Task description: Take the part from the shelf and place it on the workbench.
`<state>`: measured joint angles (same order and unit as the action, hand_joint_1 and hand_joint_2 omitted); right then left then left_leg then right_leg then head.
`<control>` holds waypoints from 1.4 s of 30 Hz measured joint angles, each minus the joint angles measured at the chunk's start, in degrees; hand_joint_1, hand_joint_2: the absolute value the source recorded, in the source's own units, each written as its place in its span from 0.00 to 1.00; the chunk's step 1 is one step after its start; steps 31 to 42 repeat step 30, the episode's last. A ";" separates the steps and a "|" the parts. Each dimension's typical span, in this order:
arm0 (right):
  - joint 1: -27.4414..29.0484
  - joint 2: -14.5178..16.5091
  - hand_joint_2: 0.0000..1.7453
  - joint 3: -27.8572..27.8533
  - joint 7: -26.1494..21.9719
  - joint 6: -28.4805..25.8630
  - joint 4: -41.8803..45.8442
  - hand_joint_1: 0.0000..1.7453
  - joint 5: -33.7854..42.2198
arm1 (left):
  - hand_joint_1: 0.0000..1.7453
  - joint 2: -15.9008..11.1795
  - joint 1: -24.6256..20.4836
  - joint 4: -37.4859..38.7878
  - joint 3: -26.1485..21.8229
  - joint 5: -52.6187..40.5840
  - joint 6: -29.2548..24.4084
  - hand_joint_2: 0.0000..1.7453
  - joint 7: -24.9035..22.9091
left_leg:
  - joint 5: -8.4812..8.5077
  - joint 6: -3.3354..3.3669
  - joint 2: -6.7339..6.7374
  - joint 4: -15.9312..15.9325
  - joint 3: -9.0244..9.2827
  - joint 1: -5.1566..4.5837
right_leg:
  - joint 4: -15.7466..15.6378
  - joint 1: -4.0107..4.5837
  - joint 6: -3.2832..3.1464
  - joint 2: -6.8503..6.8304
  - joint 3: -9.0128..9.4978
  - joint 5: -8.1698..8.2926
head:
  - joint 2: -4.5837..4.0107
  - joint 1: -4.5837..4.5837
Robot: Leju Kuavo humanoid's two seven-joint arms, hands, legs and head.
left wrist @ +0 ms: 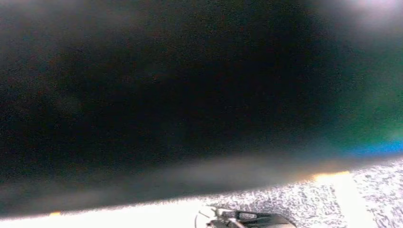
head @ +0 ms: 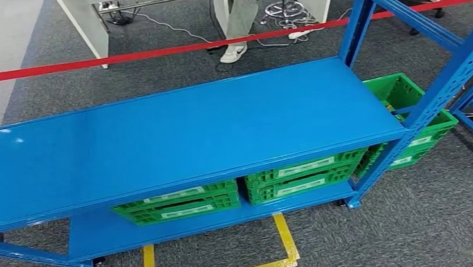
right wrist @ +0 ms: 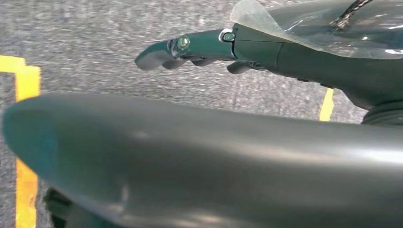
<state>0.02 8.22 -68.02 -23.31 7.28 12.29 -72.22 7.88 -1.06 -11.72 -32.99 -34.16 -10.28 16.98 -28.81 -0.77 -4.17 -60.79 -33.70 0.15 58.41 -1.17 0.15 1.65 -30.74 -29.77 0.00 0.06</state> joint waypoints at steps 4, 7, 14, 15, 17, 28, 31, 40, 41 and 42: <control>0.24 -0.03 0.00 0.00 -0.01 -0.01 -0.01 0.00 -0.06 | 0.00 0.05 -0.22 0.00 -0.02 -0.01 0.01 0.00 0.02 | -5.84 -0.53 3.48 -13.41 -6.41 0.05 | -0.04 0.39 -0.69 -3.44 0.14 -0.40 | 0.00 0.33; 0.09 -0.04 0.00 0.00 -0.01 -0.01 -0.01 0.00 -0.09 | 0.00 0.09 0.07 0.00 -0.04 -0.01 -0.01 0.00 0.03 | -1.47 0.06 4.38 -8.28 -3.81 -0.12 | -0.04 0.63 -0.71 -5.54 0.72 -0.86 | 0.01 0.33; -0.31 -0.03 0.00 -0.01 -0.25 -0.01 -0.01 0.00 0.02 | 0.00 0.04 0.07 0.00 -0.08 -0.03 -0.07 0.00 0.33 | 1.59 2.27 6.56 2.89 1.44 -1.10 | 0.25 0.94 1.06 -7.79 1.54 -2.41 | 0.01 0.19; -0.42 -0.04 0.00 -0.03 -0.43 0.01 -0.01 0.00 0.16 | 0.00 0.02 0.14 0.00 -0.12 -0.01 -0.09 0.00 0.42 | 1.77 2.52 6.21 3.21 1.62 -0.90 | 1.65 0.85 1.32 -6.24 0.95 -3.34 | 0.01 0.10; -0.39 -0.05 0.00 -0.20 -0.92 0.01 -0.01 0.00 0.68 | 0.00 0.05 -0.04 0.00 -0.23 0.02 -0.08 0.00 0.68 | 1.87 2.85 5.46 3.45 1.80 -0.70 | 8.06 0.65 1.68 -2.80 -2.19 -6.46 | 0.02 -0.18; 0.25 -0.33 1.00 -1.05 -1.34 -0.33 0.09 0.00 2.86 | 0.00 -0.08 -0.05 -0.01 -0.91 -0.14 0.08 1.00 1.19 | 0.68 2.73 3.01 2.51 2.45 -0.91 | 0.30 0.33 1.27 -1.08 -1.10 0.81 | 0.00 -0.27; 0.51 -0.50 1.00 -0.07 -1.14 -0.34 0.20 0.00 4.32 | 0.00 -0.28 0.13 -0.02 -0.56 0.32 0.24 1.00 0.81 | 0.77 3.18 3.01 2.63 2.48 -0.89 | 0.30 0.46 1.19 -1.07 -1.10 0.75 | 0.00 -0.28; 0.51 -0.50 1.00 -0.07 -1.14 -0.34 0.20 0.00 4.32 | 0.00 -0.28 0.13 -0.02 -0.56 0.32 0.24 1.00 0.81 | 0.77 3.18 3.01 2.63 2.48 -0.89 | 0.30 0.46 1.19 -1.07 -1.10 0.75 | 0.00 -0.28; 0.51 -0.50 1.00 -0.07 -1.14 -0.34 0.20 0.00 4.32 | 0.00 -0.28 0.13 -0.02 -0.56 0.32 0.24 1.00 0.81 | 0.77 3.18 3.01 2.63 2.48 -0.89 | 0.30 0.46 1.19 -1.07 -1.10 0.75 | 0.00 -0.28; 0.51 -0.50 1.00 -0.07 -1.14 -0.34 0.20 0.00 4.32 | 0.00 -0.28 0.13 -0.02 -0.56 0.32 0.24 1.00 0.81 | 0.77 3.18 3.01 2.63 2.48 -0.89 | 0.30 0.46 1.19 -1.07 -1.10 0.75 | 0.00 -0.28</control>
